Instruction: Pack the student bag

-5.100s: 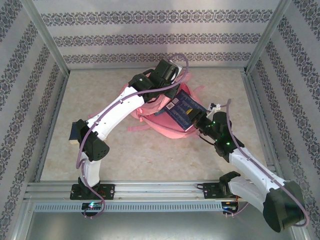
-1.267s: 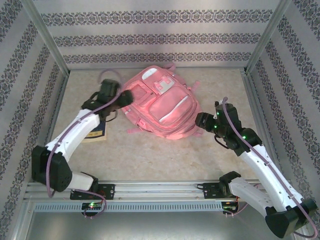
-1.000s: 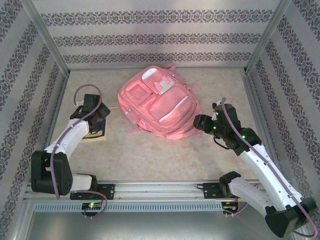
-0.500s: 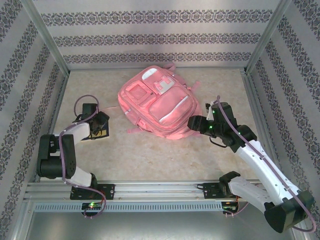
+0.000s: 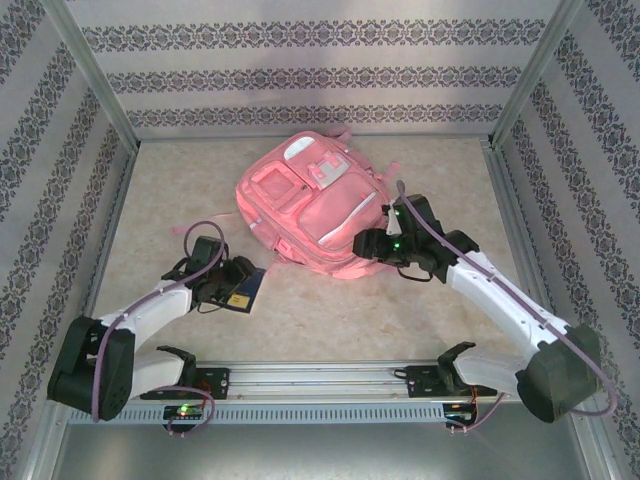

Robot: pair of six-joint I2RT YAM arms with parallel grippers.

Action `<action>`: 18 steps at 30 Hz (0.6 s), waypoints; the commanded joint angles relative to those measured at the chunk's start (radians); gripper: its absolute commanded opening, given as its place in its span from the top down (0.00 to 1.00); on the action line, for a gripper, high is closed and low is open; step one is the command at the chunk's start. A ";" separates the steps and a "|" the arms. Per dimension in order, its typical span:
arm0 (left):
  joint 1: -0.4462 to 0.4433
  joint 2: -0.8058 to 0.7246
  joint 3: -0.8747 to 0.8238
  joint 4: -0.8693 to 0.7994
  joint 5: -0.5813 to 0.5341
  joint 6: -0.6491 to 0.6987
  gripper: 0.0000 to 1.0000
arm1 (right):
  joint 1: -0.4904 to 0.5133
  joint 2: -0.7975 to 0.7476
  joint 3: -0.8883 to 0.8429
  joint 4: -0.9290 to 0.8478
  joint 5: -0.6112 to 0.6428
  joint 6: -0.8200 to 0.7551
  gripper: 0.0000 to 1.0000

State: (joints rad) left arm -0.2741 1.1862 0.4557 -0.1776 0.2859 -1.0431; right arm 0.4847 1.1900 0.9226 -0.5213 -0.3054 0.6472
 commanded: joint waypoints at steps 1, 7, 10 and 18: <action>-0.064 -0.005 -0.047 -0.156 0.127 0.037 0.38 | 0.044 0.065 0.053 0.041 -0.058 -0.036 0.39; -0.186 0.104 0.014 -0.242 0.265 0.189 0.39 | 0.161 0.234 0.158 0.027 -0.103 -0.101 0.39; -0.214 0.053 0.035 -0.302 0.250 0.196 0.40 | 0.206 0.322 0.215 0.034 -0.135 -0.111 0.39; -0.200 -0.299 0.040 -0.442 0.053 0.072 0.50 | 0.303 0.554 0.374 0.035 -0.181 -0.136 0.52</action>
State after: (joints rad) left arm -0.4778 0.9573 0.5034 -0.5064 0.4225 -0.9150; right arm 0.7647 1.6958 1.2469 -0.4831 -0.4534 0.5407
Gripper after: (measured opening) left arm 0.512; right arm 0.487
